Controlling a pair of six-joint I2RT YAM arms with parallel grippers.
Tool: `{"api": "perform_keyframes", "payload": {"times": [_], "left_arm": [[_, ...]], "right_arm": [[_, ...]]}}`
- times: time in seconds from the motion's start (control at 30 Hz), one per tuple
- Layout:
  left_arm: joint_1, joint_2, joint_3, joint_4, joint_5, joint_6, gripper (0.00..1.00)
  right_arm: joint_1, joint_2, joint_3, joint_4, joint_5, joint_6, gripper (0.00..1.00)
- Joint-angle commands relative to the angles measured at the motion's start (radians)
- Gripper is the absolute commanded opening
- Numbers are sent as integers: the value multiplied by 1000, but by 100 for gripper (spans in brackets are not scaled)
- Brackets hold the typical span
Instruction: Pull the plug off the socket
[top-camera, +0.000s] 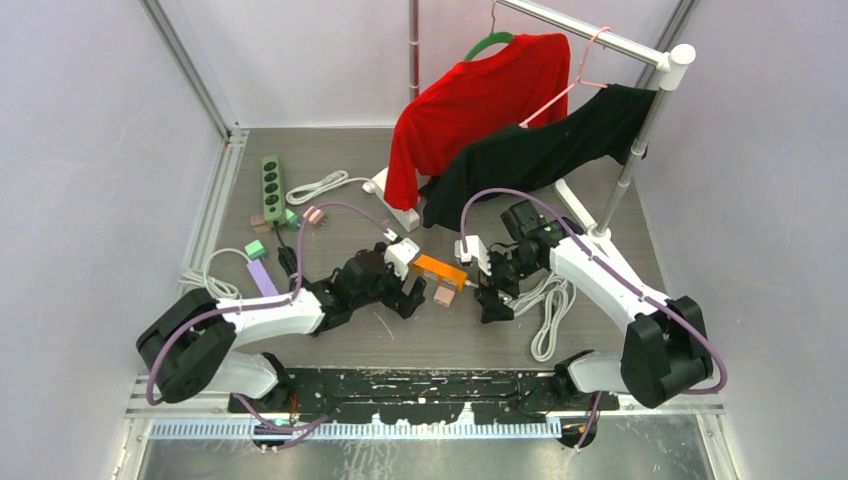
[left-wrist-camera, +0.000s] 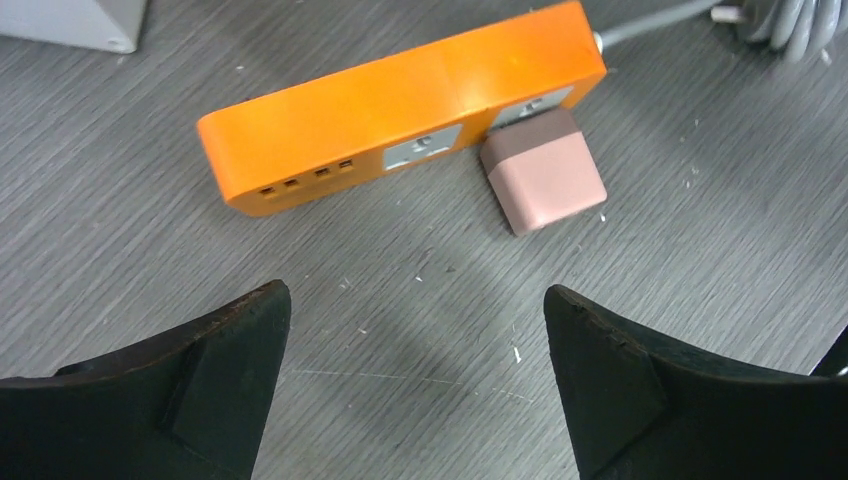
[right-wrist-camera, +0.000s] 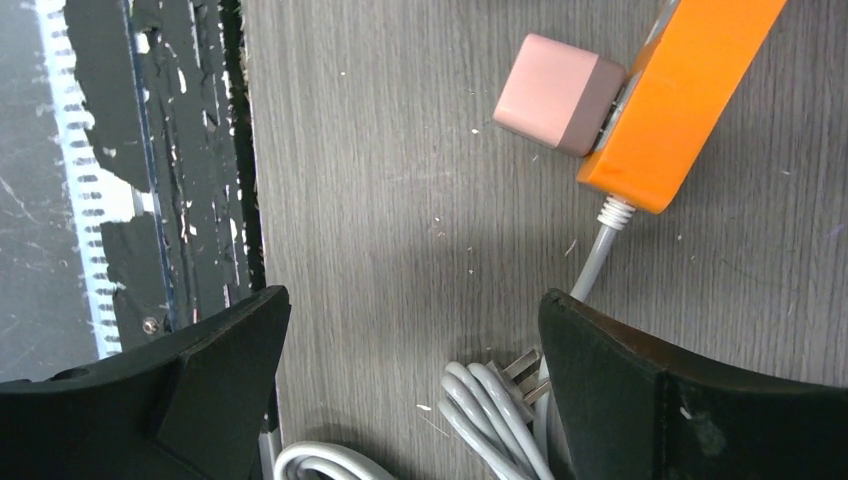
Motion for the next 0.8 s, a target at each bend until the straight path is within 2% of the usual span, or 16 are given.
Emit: {"api": "perform_keyframes", "payload": {"times": [0.0, 0.17, 0.33, 0.47, 0.53, 0.67, 0.77], "left_arm": [[5, 57, 89, -19, 109, 215, 96], [5, 91, 113, -38, 88, 421, 98], [12, 52, 88, -33, 205, 753, 98], [113, 61, 153, -107, 460, 810, 95], [152, 73, 171, -111, 539, 847, 95], [176, 125, 252, -186, 627, 922, 95], [181, 195, 327, -252, 636, 981, 95]], "right_arm": [[15, 4, 38, 92, 43, 130, 100], [16, -8, 36, 99, 31, 139, 100], [2, -34, 41, 66, 14, 104, 100], [-15, -57, 42, 41, -10, 76, 100], [-25, -68, 43, 39, -15, 74, 100], [-36, -85, 39, 36, -23, 69, 100], [-37, -91, 38, 34, -23, 67, 100]]}}
